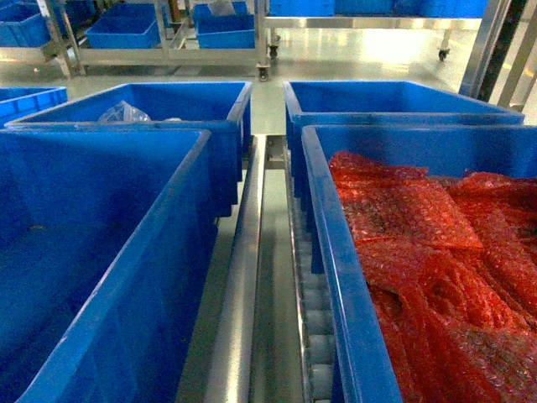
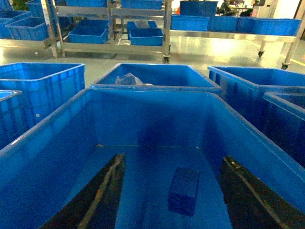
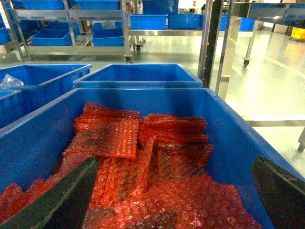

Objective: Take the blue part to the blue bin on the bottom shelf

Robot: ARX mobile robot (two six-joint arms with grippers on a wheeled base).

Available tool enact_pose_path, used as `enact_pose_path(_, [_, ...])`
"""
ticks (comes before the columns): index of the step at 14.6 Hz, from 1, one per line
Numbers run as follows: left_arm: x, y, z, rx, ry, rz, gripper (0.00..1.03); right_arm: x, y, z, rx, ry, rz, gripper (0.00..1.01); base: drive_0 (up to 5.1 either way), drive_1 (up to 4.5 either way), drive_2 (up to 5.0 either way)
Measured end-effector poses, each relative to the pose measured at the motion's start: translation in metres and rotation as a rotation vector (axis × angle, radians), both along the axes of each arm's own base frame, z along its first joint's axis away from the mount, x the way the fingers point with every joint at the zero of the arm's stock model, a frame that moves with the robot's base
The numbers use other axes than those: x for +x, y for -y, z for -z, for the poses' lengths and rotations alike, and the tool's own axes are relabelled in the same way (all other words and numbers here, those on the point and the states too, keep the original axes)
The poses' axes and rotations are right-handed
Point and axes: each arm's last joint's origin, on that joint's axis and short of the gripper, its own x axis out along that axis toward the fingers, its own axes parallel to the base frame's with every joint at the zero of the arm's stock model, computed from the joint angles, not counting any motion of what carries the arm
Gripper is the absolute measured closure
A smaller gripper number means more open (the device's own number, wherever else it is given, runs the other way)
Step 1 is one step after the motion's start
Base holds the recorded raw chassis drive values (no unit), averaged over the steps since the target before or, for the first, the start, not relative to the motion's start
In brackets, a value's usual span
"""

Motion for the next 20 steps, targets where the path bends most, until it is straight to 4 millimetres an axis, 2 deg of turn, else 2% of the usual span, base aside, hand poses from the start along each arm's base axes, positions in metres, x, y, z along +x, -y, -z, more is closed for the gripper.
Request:
enact_pose_path(3, [0.0000, 0.0000, 0.0000, 0.000, 0.000, 0.000, 0.05, 0.0000, 0.0000, 0.0000, 0.000, 0.000, 0.000, 0.03, 0.0, 0.00, 0.0])
enact_pose_path(20, [0.0000, 0.0000, 0.0000, 0.003, 0.000, 0.000, 0.05, 0.0000, 0.0000, 0.0000, 0.000, 0.000, 0.000, 0.03, 0.0, 0.00, 0.0])
